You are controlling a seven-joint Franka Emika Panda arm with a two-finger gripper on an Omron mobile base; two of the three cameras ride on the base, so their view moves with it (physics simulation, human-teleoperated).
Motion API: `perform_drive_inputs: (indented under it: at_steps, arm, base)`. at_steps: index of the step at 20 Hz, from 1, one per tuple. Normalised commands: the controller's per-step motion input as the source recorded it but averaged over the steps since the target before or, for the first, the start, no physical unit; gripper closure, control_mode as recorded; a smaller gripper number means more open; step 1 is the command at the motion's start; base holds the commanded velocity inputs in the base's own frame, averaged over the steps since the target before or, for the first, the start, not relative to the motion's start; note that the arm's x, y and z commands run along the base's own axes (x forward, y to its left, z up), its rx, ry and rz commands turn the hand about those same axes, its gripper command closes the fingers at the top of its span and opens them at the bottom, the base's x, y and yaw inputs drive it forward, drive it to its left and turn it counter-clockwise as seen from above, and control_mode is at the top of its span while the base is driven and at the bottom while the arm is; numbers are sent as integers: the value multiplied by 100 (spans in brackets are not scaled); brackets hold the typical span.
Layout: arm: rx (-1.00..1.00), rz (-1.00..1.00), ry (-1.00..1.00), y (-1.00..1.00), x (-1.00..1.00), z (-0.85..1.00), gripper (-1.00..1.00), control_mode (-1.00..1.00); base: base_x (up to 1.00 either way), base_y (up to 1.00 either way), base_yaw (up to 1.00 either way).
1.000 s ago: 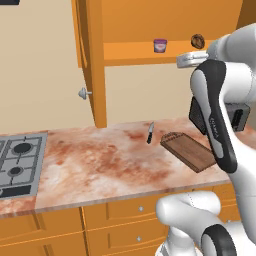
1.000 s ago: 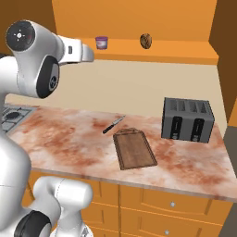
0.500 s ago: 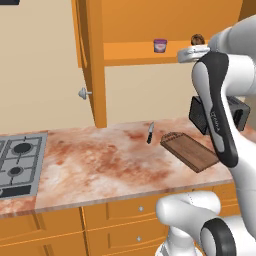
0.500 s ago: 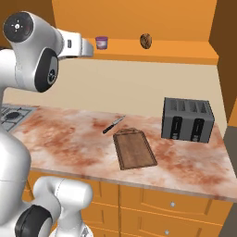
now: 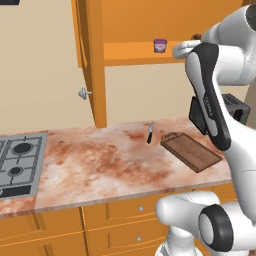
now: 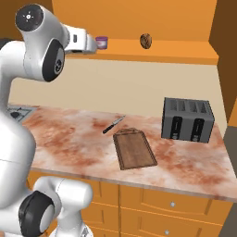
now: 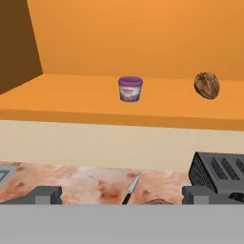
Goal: Pick the bread, place it on the cutting board, pick the jam, place it on the counter, and close the cabinet.
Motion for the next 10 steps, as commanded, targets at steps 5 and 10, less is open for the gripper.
perform_drive_inputs:
  at_steps: [5, 10]
  arm:
    - [0, 0, 5, 0, 34, 9, -100, -100]
    - [0, 0, 0, 0, 22, 1, -100, -100]
  base:
    - [0, 0, 0]
    - [0, 0, 0]
